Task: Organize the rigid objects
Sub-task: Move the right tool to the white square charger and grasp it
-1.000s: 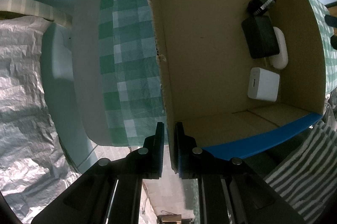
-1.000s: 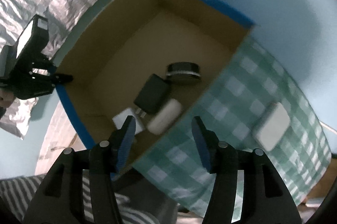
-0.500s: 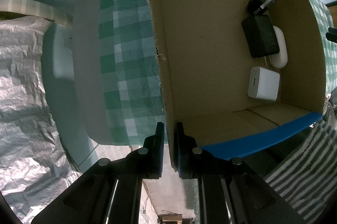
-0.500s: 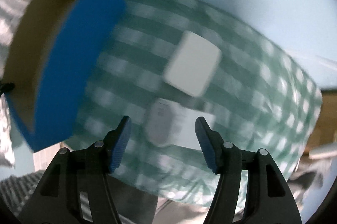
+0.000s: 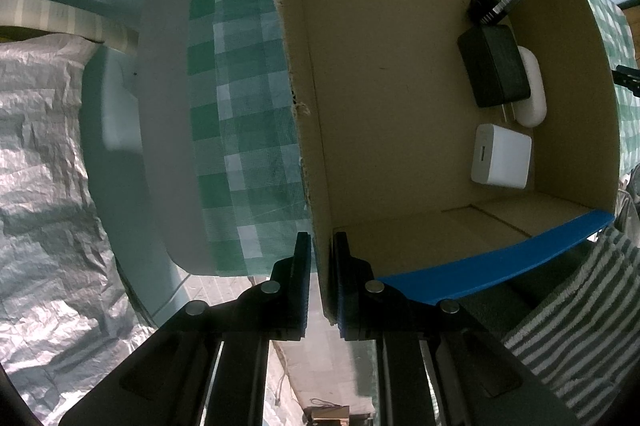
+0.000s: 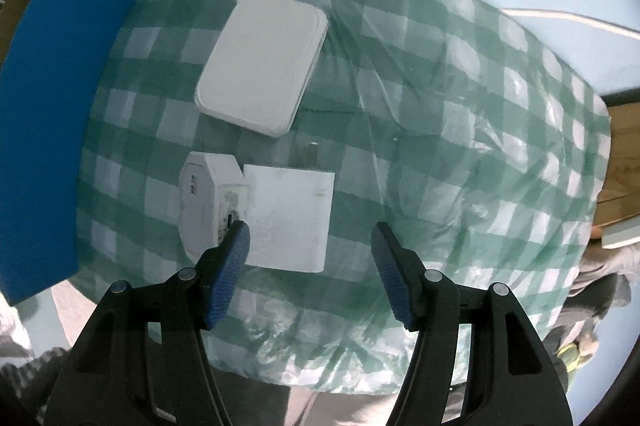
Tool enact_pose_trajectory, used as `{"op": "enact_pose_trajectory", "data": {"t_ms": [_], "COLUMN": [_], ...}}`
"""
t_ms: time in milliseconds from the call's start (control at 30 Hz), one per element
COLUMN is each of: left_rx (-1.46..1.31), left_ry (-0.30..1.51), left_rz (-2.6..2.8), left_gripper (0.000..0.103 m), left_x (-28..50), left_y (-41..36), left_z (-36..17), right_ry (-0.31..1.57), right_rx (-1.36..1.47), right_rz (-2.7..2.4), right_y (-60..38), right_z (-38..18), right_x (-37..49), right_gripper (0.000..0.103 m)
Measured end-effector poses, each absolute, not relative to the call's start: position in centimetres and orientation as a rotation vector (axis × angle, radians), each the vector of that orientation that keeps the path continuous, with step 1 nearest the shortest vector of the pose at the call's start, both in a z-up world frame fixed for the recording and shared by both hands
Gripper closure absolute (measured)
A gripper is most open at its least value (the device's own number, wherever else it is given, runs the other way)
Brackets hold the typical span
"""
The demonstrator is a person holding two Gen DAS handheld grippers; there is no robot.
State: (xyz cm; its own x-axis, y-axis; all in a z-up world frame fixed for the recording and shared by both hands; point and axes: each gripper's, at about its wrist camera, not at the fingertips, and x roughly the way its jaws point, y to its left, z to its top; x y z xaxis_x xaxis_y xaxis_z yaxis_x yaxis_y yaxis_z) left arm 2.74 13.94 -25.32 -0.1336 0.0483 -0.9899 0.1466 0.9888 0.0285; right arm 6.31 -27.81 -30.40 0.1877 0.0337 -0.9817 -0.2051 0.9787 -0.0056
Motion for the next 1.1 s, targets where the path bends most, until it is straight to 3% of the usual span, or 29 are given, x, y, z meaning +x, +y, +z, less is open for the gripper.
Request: {"op": "enact_pose_trajectory", "data": {"t_ms": [933, 1067, 1100], "left_rx": [0.143, 0.144, 0.145], "left_ry": [1.714, 1.716, 1.716], "left_rz": [-0.097, -0.097, -0.096], "left_gripper": [0.092, 0.092, 0.092], "left_x": [2.9, 2.9, 2.9], "left_y": [14.0, 14.0, 14.0], "left_z": [-25.6, -25.7, -25.7], "right_ry": [1.438, 1.411, 1.412], "right_rx": [-0.007, -0.037, -0.056], "right_rz": [0.167, 0.170, 0.168], "right_y": [-30.8, -30.7, -30.5], "right_z": [-34.9, -35.0, -35.1], "right_x": [10.0, 9.9, 10.0], "right_gripper": [0.033, 0.037, 0.043]}}
